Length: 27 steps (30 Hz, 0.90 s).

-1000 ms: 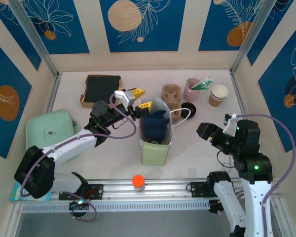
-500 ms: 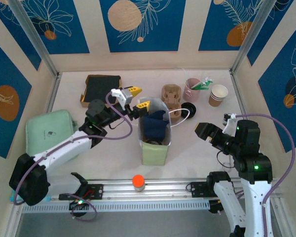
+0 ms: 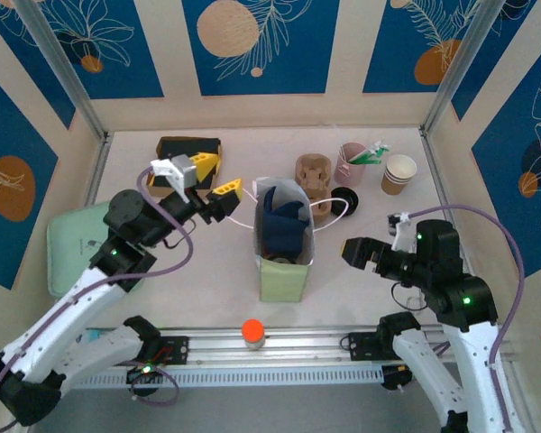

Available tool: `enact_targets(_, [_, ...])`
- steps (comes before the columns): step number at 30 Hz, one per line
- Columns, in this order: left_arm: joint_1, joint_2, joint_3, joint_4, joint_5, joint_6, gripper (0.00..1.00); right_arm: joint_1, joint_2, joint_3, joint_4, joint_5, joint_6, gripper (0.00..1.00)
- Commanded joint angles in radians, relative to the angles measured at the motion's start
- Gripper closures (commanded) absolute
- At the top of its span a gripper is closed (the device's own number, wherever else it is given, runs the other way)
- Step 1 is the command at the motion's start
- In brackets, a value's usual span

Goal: Pack the takeout coffee

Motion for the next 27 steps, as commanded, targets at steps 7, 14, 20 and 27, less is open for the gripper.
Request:
enact_targets(7, [-0.007, -0.199, -0.180, -0.248, -0.139, -0.109, 0.18, 0.413, 0.029, -0.071, -0.030, 0.362, 0.159, 0.01])
enact_targets(14, [-0.007, -0.354, -0.299, -0.328, -0.325, -0.063, 0.17, 0.587, 0.133, -0.047, 0.005, 0.552, 0.206, 0.01])
enact_targets(20, [-0.007, -0.358, -0.273, -0.464, -0.542, 0.013, 0.17, 0.579, 0.183, -0.029, 0.101, 0.640, 0.173, 0.01])
enact_targets(27, [-0.007, -0.303, -0.271, -0.506, -0.695, 0.054, 0.17, 0.466, 0.209, -0.016, 0.137, 0.678, 0.122, 0.01])
